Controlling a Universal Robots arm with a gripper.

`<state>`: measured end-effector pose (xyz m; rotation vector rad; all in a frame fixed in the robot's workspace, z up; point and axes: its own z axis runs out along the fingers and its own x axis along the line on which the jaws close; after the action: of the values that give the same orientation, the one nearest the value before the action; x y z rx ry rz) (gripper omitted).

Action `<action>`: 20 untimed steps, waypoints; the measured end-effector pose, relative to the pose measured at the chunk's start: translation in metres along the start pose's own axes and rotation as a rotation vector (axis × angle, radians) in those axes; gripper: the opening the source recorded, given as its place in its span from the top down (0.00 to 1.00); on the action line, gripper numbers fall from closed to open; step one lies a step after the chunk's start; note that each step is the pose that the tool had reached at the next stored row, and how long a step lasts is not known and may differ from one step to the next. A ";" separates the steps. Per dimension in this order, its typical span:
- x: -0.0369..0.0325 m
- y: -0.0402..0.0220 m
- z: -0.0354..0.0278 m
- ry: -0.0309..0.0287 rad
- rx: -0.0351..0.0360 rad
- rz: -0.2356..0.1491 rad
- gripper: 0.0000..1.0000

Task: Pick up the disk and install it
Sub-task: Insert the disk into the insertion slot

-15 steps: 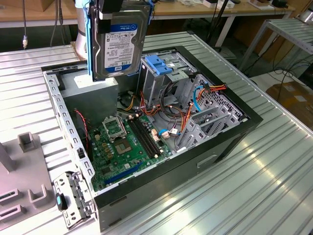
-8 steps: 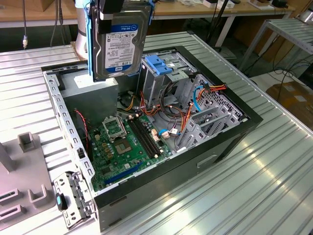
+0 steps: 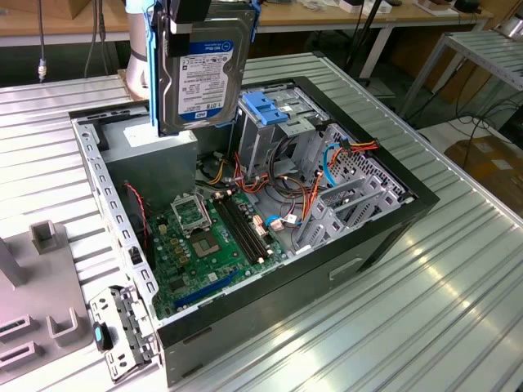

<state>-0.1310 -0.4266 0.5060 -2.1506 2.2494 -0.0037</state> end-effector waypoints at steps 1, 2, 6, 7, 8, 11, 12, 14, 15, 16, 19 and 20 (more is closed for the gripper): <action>0.0000 -0.0006 0.0000 0.0000 0.0000 0.000 0.63; 0.0001 -0.0017 0.0001 0.0000 0.0000 0.000 0.63; 0.0005 -0.0035 0.0001 0.0000 0.0000 0.000 0.63; 0.0008 -0.0037 0.0001 -0.0001 0.0001 0.000 0.63; 0.0012 -0.0039 0.0001 0.0001 0.0000 0.000 0.63; 0.0026 -0.0045 0.0001 0.0000 0.0000 0.000 0.63; 0.0029 -0.0047 0.0001 0.0000 0.0000 0.000 0.63; 0.0034 -0.0051 0.0001 0.0000 0.0000 0.000 0.63; 0.0036 -0.0052 0.0001 0.0001 0.0000 0.000 0.63; 0.0039 -0.0054 0.0001 0.0000 0.0000 0.000 0.63; 0.0046 -0.0060 0.0001 0.0000 0.0000 0.000 0.63; 0.0049 -0.0062 0.0001 0.0000 0.0000 0.000 0.63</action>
<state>-0.1250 -0.4317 0.5060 -2.1506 2.2494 -0.0037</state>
